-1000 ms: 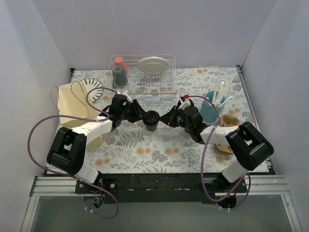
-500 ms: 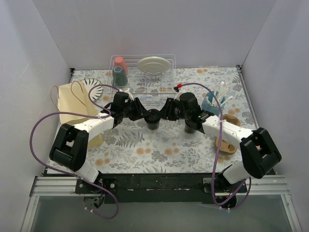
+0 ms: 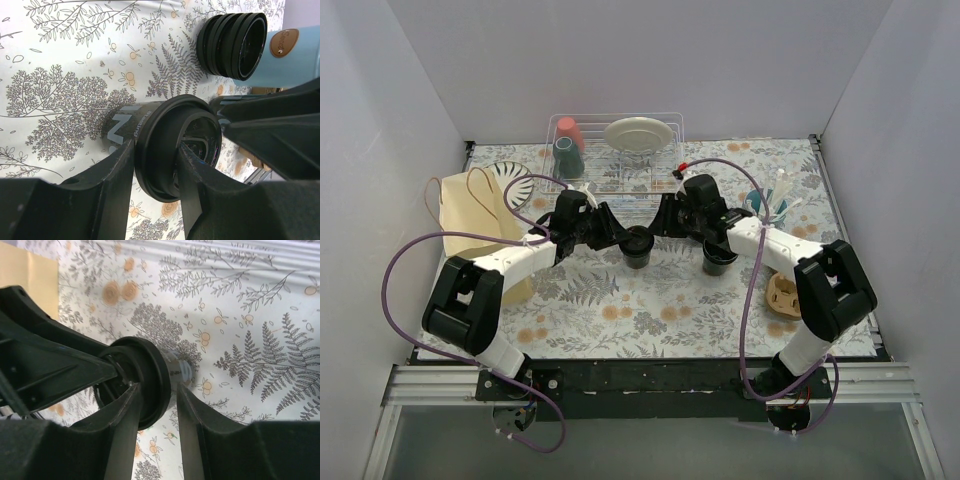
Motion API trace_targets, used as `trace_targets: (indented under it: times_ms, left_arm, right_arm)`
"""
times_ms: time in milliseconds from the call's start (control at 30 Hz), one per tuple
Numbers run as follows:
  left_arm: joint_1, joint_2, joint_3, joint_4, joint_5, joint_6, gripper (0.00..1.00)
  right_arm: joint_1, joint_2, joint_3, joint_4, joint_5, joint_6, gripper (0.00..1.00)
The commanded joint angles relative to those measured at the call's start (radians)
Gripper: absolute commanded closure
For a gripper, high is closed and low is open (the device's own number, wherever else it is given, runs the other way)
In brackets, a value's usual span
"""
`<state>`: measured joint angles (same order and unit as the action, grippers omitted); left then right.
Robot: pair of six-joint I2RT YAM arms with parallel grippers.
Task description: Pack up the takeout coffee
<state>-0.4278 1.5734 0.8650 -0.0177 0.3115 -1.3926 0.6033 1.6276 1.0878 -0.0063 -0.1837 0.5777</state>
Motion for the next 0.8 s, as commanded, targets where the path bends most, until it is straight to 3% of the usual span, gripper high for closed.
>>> trace_targets:
  times_ms: [0,300,500,767]
  left_arm:
    - [-0.008,0.108,-0.103,-0.332,-0.166,0.106,0.65]
    - [-0.015,0.128,-0.101,-0.326,-0.169,0.101,0.65]
    - [-0.015,0.126,-0.095,-0.327,-0.170,0.109,0.65]
    - [-0.017,0.093,-0.087,-0.320,-0.155,0.129,0.65]
  right_arm:
    - [0.000,0.047,0.046,0.032,-0.059,-0.035,0.59]
    - [0.000,0.095,-0.038,0.118,-0.108,0.002,0.70]
    - [-0.008,0.034,0.012,0.066,-0.096,-0.004,0.57]
    - [-0.046,-0.014,0.024,0.015,-0.060,-0.009,0.57]
